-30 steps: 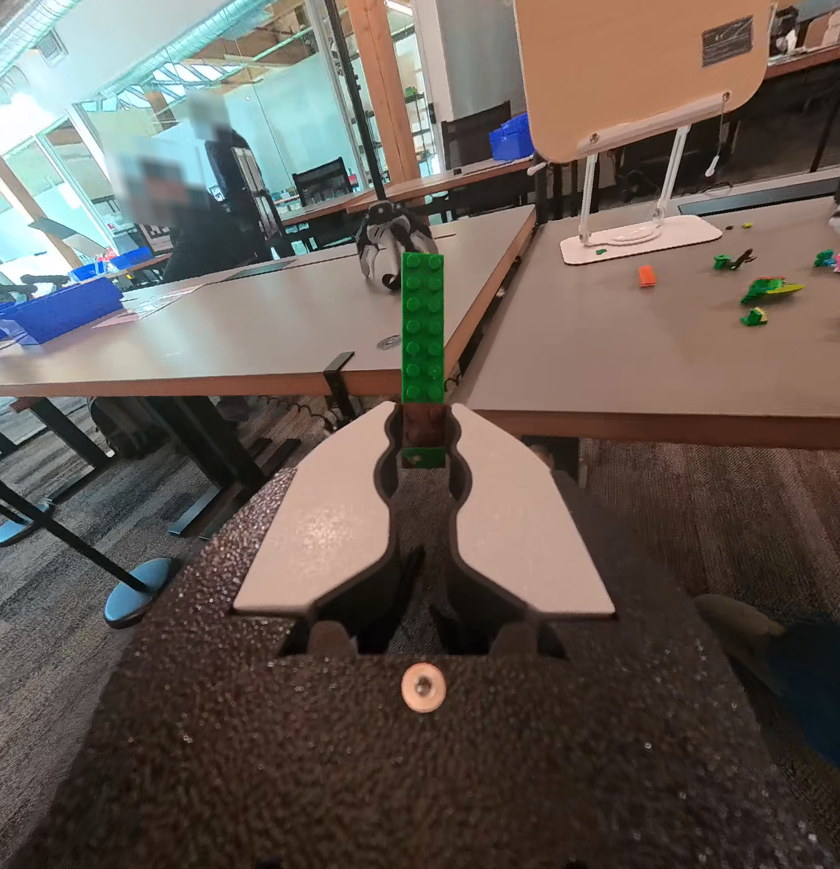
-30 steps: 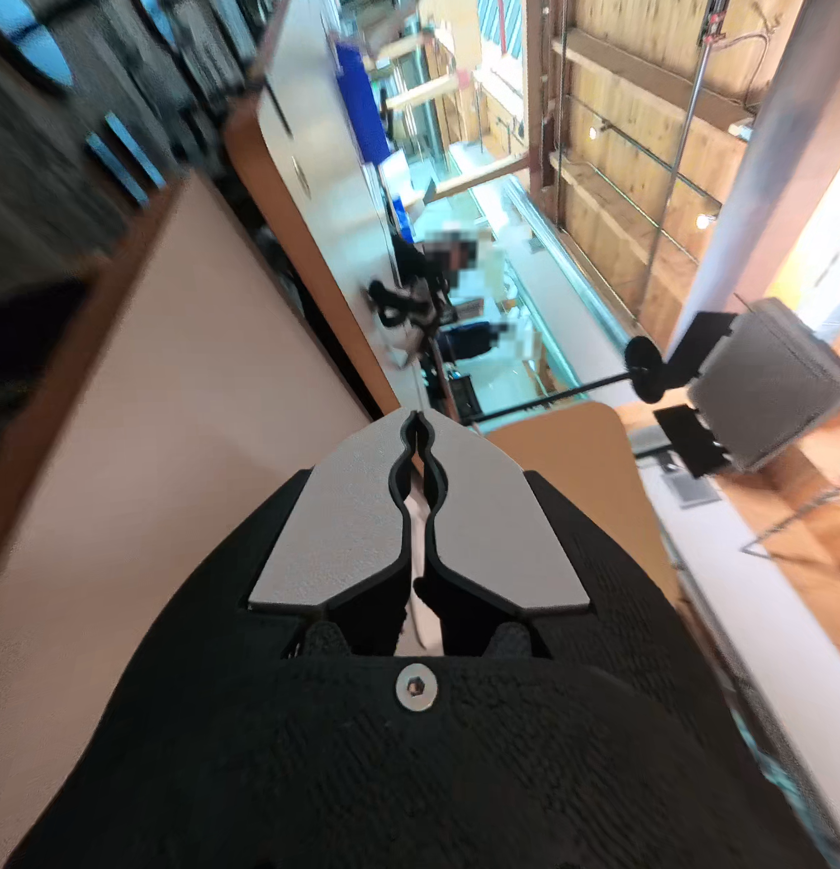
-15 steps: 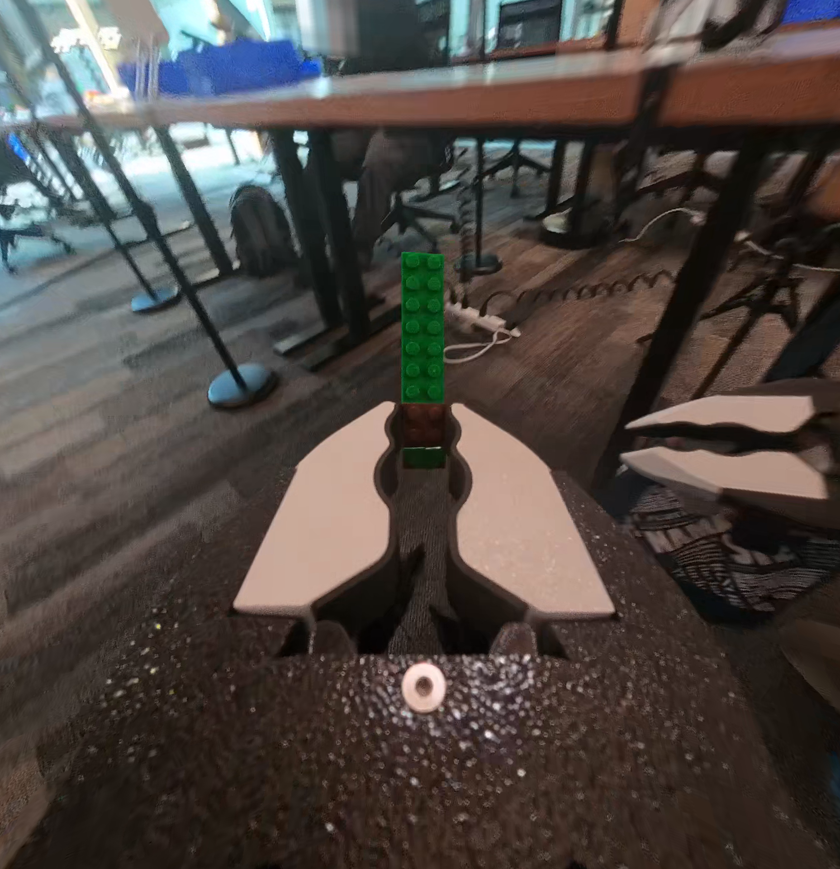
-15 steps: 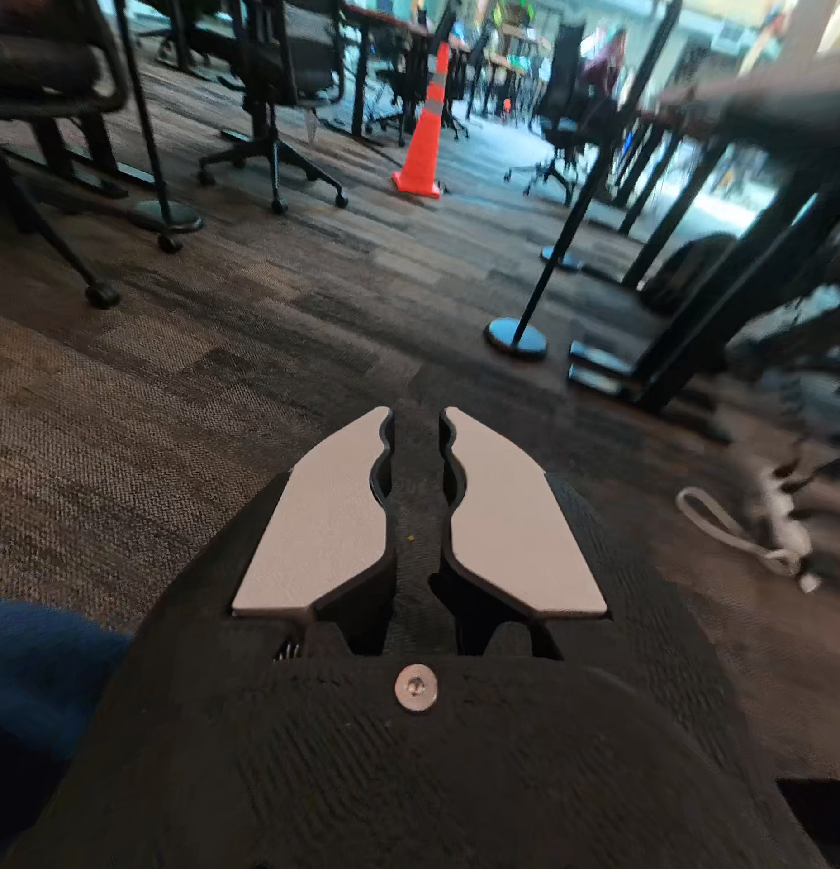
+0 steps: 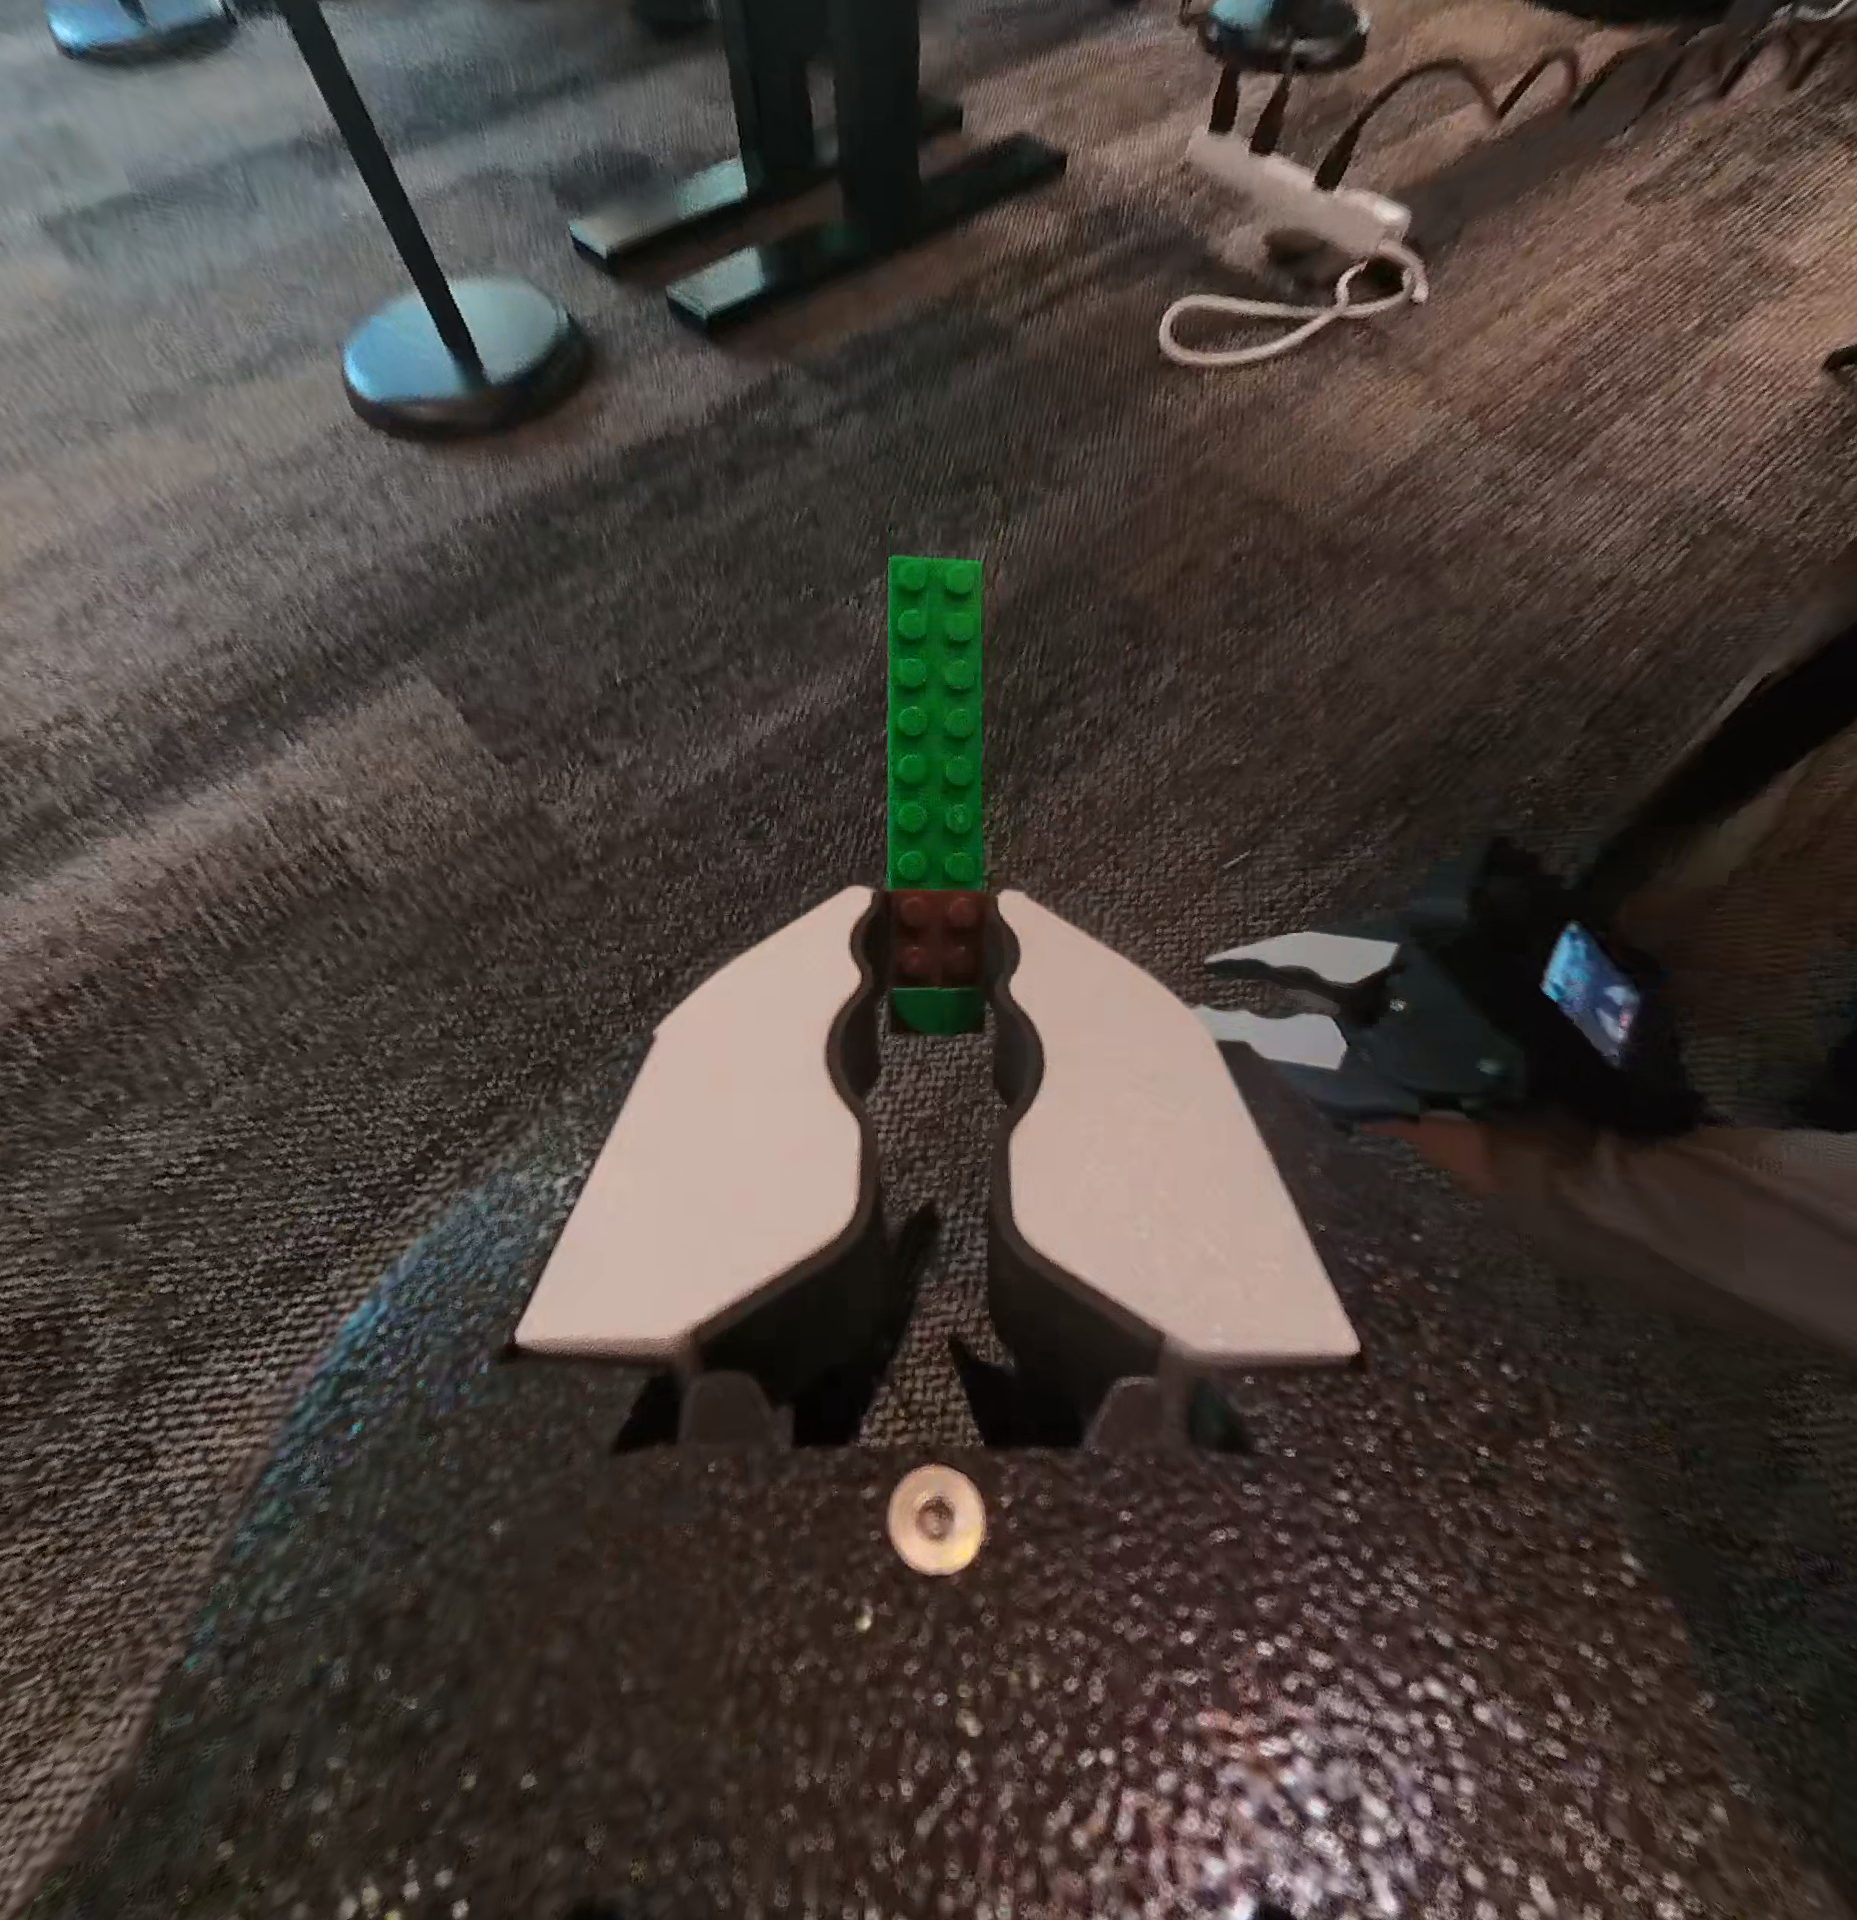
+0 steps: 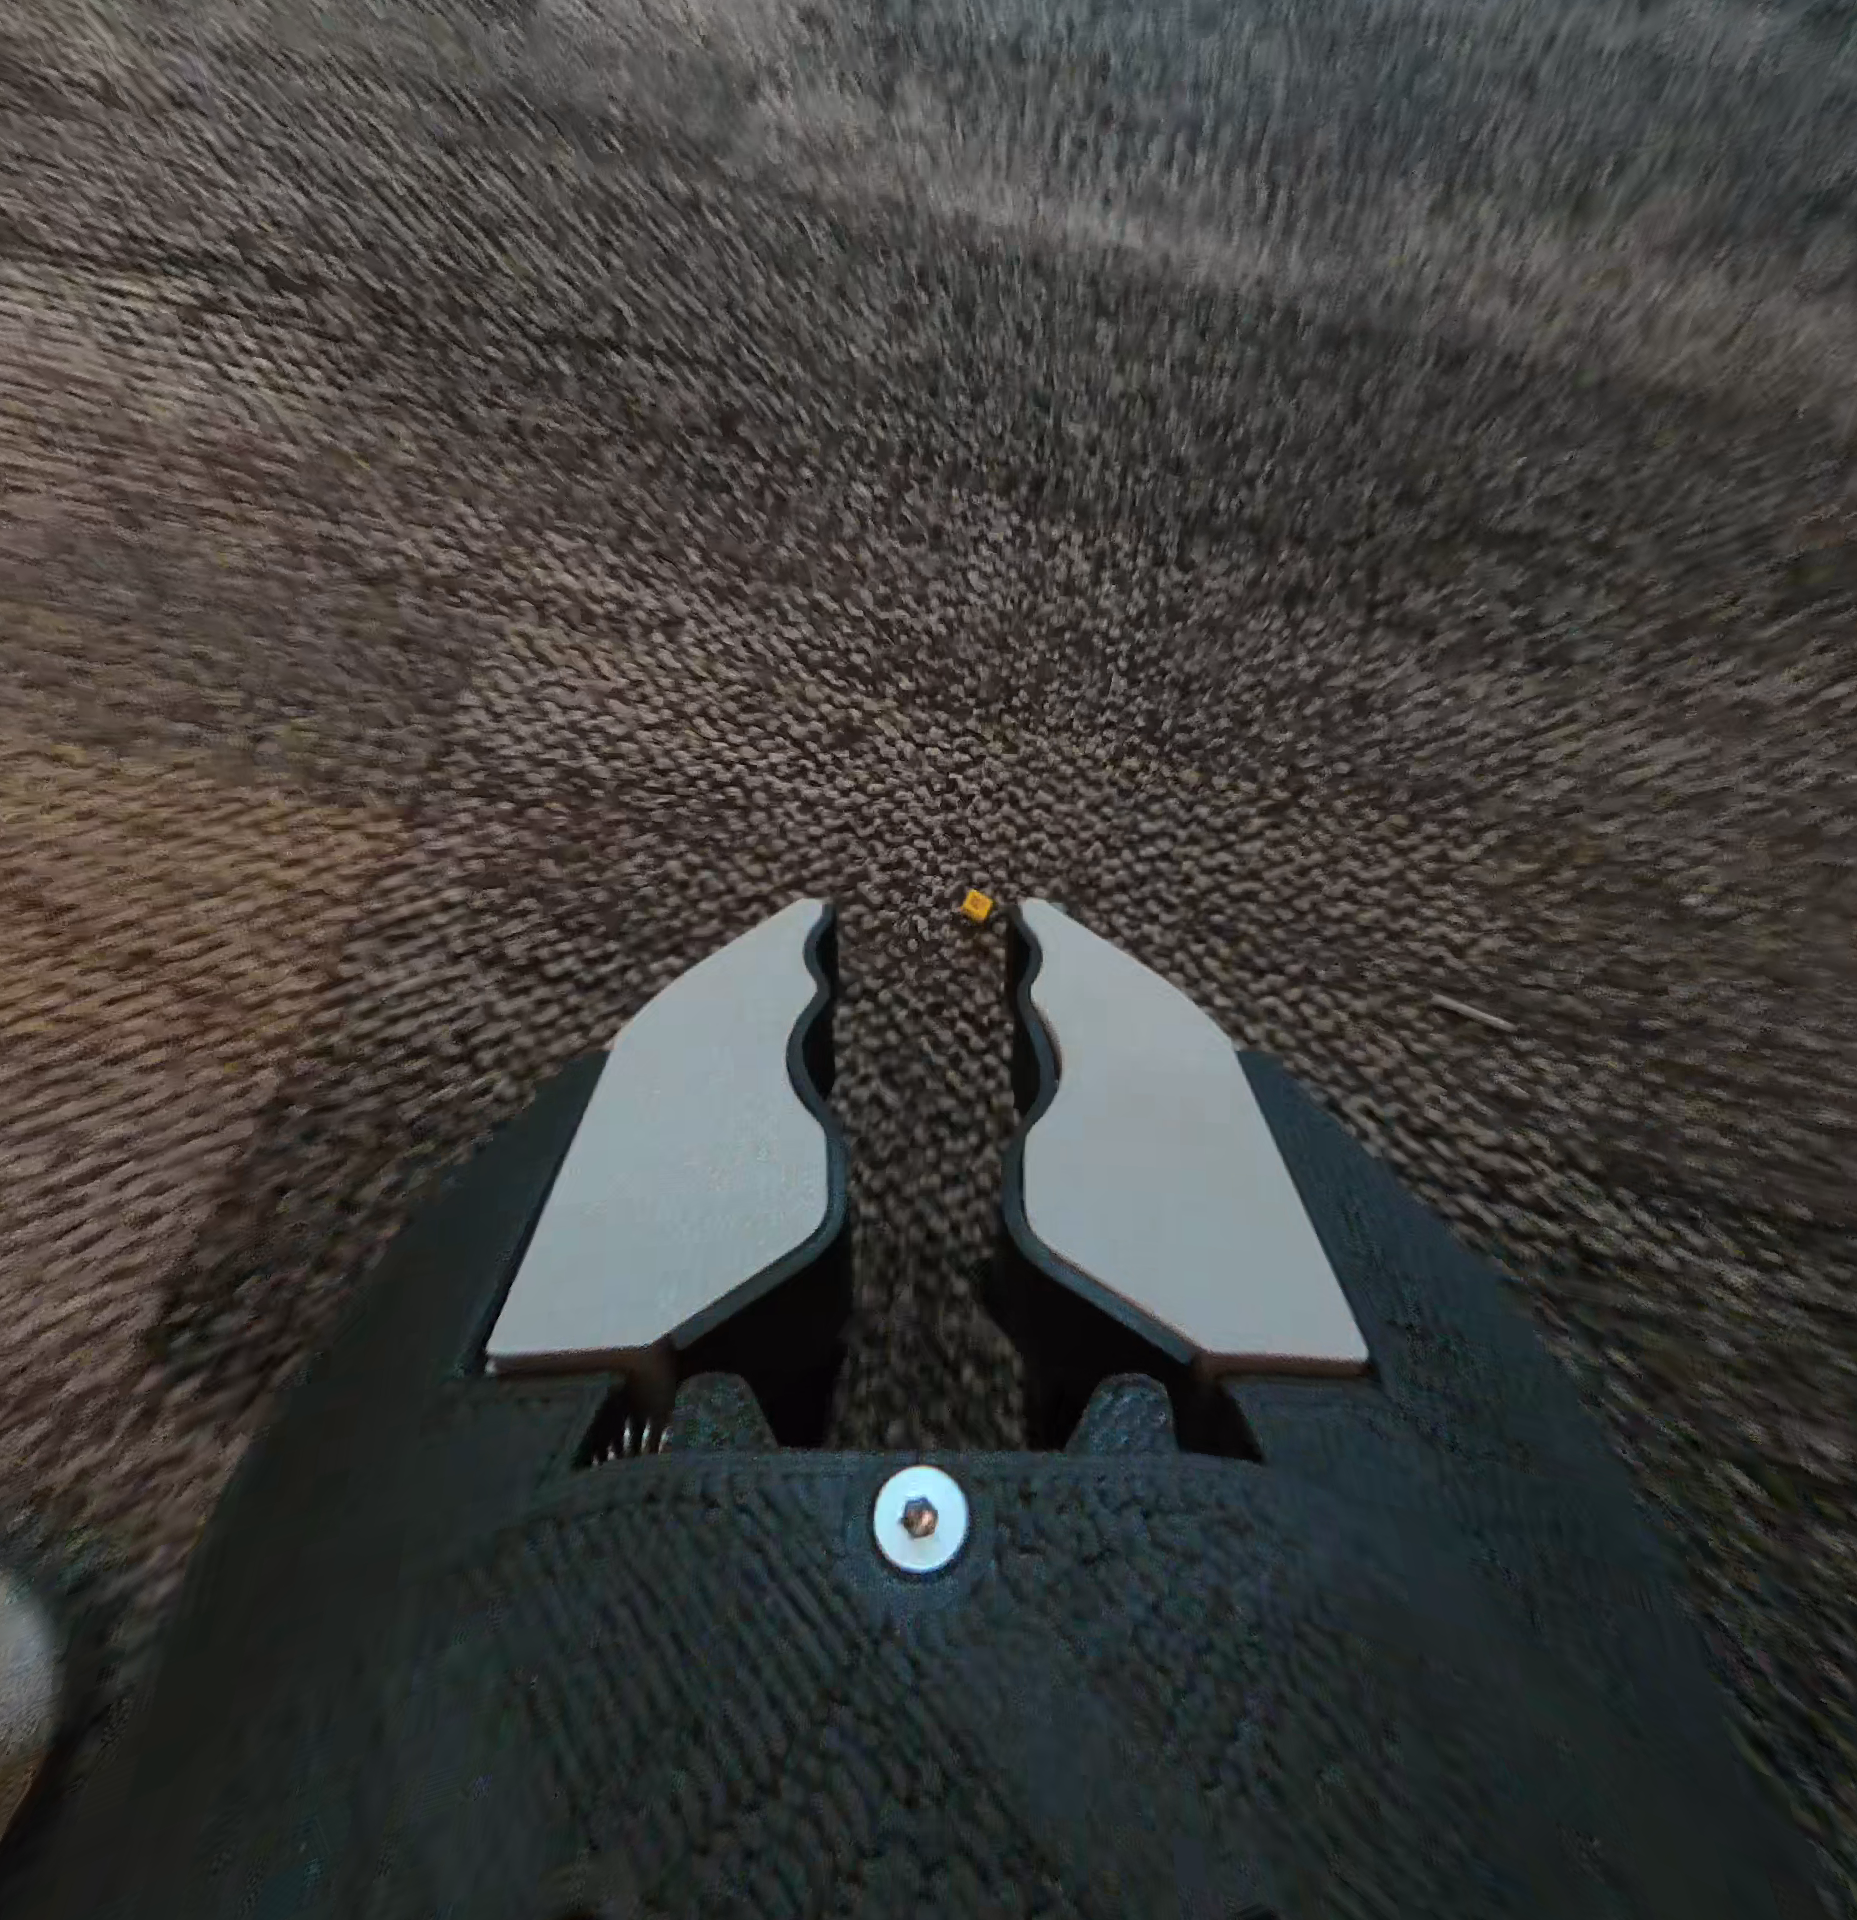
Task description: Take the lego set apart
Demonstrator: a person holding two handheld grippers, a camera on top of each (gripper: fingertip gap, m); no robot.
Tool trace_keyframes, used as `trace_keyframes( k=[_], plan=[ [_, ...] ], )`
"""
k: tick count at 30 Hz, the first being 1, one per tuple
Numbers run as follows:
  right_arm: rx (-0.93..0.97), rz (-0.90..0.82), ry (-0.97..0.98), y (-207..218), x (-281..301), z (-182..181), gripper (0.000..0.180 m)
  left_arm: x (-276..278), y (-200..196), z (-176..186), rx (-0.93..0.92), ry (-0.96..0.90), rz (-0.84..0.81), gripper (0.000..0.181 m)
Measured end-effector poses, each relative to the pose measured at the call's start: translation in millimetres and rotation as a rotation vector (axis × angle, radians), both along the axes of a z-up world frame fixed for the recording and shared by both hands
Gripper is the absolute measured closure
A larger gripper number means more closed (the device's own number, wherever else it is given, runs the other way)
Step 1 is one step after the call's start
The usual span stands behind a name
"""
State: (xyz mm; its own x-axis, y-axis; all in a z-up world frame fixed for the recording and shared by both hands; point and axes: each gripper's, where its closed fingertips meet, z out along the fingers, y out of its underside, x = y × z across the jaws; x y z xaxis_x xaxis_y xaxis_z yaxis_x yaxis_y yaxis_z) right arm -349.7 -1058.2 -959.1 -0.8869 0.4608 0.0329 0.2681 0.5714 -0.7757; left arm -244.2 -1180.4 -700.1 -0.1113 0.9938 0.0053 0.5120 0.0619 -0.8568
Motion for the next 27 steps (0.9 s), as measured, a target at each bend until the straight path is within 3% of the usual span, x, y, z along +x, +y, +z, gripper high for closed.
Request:
trace_keyframes(
  k=[7, 12, 19, 23, 27],
  plan=[
    [0.086, -0.095, -0.108, -27, -38, -96, 0.156, -1, -27, -67, 0.033, -0.093, 0.013, 0.164],
    [0.103, -0.136, -0.082, -26, -44, -110, 0.163, -6, -38, -76, 0.029, -0.131, 0.002, 0.164],
    [0.129, -0.061, -0.039, -29, -43, -111, 0.173, -12, -30, -80, 0.033, -0.156, -0.036, 0.164],
    [0.087, -0.052, 0.005, -32, -40, -80, 0.173, -7, -25, -72, 0.014, -0.166, -0.026, 0.164],
    [-0.070, -0.030, 0.055, -40, -24, 24, 0.173, -9, -23, -20, 0.040, -0.100, 0.049, 0.164]
  ],
)
